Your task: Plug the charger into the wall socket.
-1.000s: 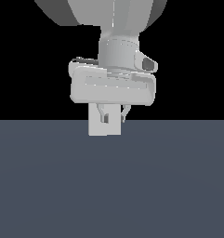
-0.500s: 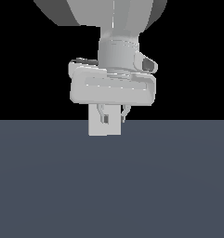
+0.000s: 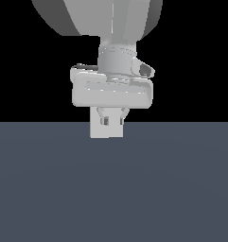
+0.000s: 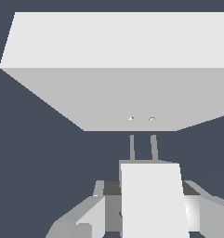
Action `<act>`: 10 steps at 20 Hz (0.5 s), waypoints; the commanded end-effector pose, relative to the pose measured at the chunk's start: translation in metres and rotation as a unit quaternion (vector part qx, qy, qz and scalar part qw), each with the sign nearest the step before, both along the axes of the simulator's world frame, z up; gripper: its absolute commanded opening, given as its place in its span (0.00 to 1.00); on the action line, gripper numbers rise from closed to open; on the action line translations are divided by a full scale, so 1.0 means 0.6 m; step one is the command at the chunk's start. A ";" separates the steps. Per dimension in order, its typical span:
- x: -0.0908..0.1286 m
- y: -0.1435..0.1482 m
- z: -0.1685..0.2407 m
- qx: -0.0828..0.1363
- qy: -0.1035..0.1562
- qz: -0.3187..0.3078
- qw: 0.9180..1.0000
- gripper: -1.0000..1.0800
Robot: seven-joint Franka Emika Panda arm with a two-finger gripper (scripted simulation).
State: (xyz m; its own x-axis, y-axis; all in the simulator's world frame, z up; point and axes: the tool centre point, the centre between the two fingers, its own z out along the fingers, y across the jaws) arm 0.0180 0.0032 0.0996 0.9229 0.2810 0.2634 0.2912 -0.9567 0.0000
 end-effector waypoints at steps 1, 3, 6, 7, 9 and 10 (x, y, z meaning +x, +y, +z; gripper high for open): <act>0.016 0.005 0.000 0.000 0.000 0.000 1.000 0.00; 0.027 0.008 0.000 0.000 0.000 0.000 1.000 0.00; 0.038 0.012 0.000 0.000 0.000 0.000 1.000 0.00; 0.041 0.013 0.000 0.000 0.000 0.000 1.000 0.00; 0.044 0.014 0.000 0.000 0.000 0.000 1.000 0.00; 0.045 0.014 0.001 0.000 0.000 0.000 1.000 0.00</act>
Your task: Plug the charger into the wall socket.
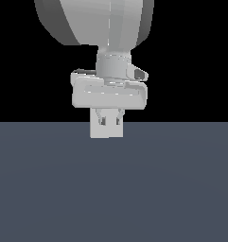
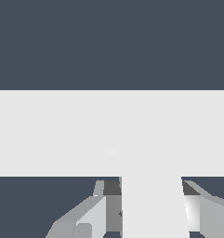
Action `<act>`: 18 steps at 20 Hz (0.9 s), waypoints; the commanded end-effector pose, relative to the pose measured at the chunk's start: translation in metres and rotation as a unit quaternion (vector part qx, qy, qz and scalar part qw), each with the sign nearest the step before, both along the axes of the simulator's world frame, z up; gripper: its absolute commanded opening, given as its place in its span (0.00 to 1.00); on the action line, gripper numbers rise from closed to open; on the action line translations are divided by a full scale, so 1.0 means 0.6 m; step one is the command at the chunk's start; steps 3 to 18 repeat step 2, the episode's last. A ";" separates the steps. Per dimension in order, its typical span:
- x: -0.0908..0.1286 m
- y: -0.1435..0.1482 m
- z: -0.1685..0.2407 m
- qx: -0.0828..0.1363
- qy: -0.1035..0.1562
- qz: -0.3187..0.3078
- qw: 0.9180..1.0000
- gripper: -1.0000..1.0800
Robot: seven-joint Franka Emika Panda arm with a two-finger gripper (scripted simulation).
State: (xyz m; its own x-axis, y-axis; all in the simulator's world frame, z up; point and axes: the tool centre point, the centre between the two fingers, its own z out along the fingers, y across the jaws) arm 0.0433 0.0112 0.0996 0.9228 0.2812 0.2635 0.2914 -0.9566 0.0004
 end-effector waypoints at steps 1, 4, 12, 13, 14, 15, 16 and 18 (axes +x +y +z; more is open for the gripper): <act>0.003 0.000 0.001 0.000 0.000 0.000 1.000 0.00; 0.003 0.000 0.001 0.000 0.000 0.000 1.000 0.00; 0.003 0.000 0.001 0.000 0.000 0.000 1.000 0.00; 0.003 0.000 0.001 0.000 0.000 0.000 1.000 0.00; 0.003 0.000 0.001 0.000 0.000 0.000 1.000 0.00; 0.003 0.000 0.001 0.000 0.000 0.000 1.000 0.00; 0.003 0.000 0.001 0.000 0.000 0.000 1.000 0.00; 0.003 0.000 0.001 0.000 0.000 0.000 1.000 0.00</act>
